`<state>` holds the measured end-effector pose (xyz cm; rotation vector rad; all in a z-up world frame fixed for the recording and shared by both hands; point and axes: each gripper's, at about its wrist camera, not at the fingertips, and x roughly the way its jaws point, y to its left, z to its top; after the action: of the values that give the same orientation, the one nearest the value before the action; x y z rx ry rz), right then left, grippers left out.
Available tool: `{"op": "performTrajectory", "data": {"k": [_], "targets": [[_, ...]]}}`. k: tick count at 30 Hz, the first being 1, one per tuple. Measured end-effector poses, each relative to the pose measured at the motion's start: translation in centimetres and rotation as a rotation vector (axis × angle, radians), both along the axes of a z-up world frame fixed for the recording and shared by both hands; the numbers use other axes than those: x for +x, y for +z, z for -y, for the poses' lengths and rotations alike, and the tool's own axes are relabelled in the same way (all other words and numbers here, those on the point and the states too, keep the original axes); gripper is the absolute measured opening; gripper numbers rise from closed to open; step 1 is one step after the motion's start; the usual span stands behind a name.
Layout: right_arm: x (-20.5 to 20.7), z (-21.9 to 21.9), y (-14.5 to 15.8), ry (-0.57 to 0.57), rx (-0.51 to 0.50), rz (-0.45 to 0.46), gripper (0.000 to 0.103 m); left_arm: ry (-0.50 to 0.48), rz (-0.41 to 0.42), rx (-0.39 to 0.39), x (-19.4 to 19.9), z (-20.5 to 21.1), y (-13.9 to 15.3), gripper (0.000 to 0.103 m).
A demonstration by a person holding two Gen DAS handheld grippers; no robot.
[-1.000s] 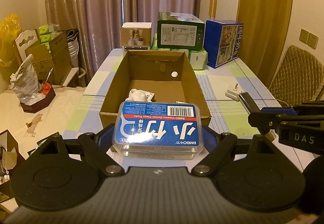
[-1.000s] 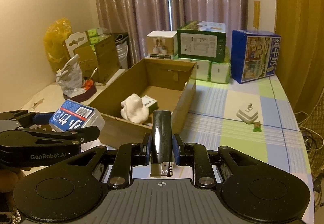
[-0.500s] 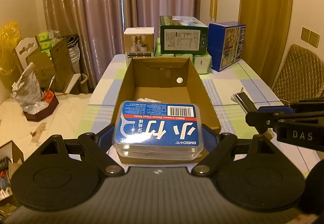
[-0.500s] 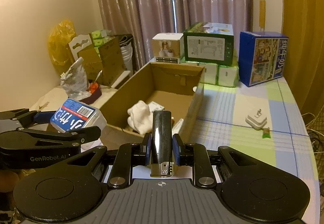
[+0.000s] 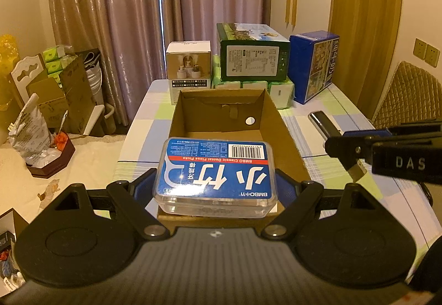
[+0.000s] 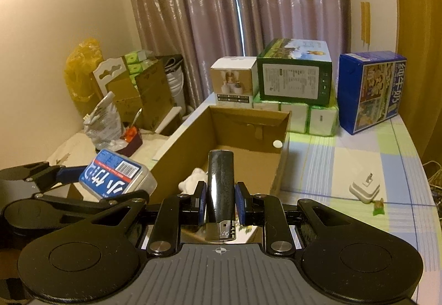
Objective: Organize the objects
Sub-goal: 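Bring the floss-pick box and lighter over the cardboard box opening, then lower the floss-pick box and lighter into the box and open both tools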
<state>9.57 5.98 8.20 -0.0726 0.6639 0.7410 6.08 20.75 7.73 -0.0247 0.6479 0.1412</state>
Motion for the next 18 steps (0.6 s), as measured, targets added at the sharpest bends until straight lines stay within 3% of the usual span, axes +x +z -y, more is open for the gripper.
{"op": "performTrajectory", "data": {"k": [18], "targets": [[4.9, -2.5, -2.0, -0.027, -0.017, -0.064, 0.019, -0.042, -0.063, -0.025, 5.5, -2.6, -2.6, 0.084]]}}
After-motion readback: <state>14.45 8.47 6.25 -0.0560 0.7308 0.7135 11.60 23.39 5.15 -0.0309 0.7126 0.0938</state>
